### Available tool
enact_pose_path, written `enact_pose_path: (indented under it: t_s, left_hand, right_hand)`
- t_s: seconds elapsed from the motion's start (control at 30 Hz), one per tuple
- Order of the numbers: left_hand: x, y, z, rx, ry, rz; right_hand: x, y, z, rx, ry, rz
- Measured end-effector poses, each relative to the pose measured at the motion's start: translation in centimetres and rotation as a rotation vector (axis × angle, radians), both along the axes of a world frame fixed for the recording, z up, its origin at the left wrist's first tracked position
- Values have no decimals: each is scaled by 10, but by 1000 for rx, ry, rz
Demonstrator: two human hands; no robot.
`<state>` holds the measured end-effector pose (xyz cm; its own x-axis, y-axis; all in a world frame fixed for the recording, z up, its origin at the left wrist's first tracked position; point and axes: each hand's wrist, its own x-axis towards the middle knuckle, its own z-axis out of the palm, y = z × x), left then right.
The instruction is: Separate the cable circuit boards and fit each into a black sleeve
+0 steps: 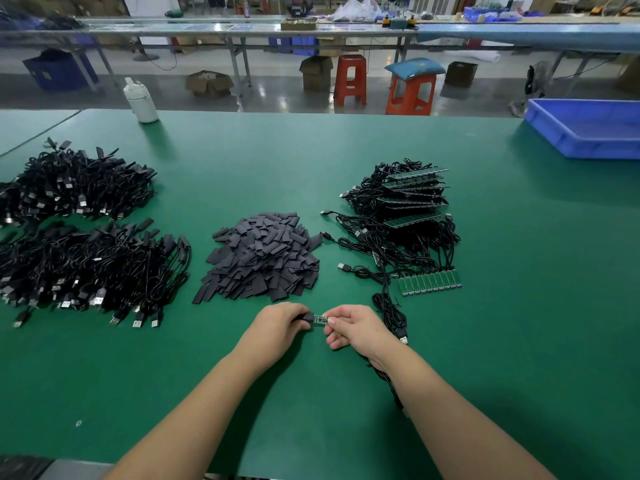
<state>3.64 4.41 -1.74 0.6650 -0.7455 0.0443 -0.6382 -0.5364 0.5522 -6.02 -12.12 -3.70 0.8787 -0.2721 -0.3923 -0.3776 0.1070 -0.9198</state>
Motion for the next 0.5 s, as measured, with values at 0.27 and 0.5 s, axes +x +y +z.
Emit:
enact_pose_path:
  t_s: [0.27,0.5]
  left_hand:
    - [1,0,-1,11,-13,-11]
    - [-1,5,-6,-43,-17,-2]
  right_hand:
    - [0,0,1,-6,3,5]
    - [-1,2,1,1,3,-10]
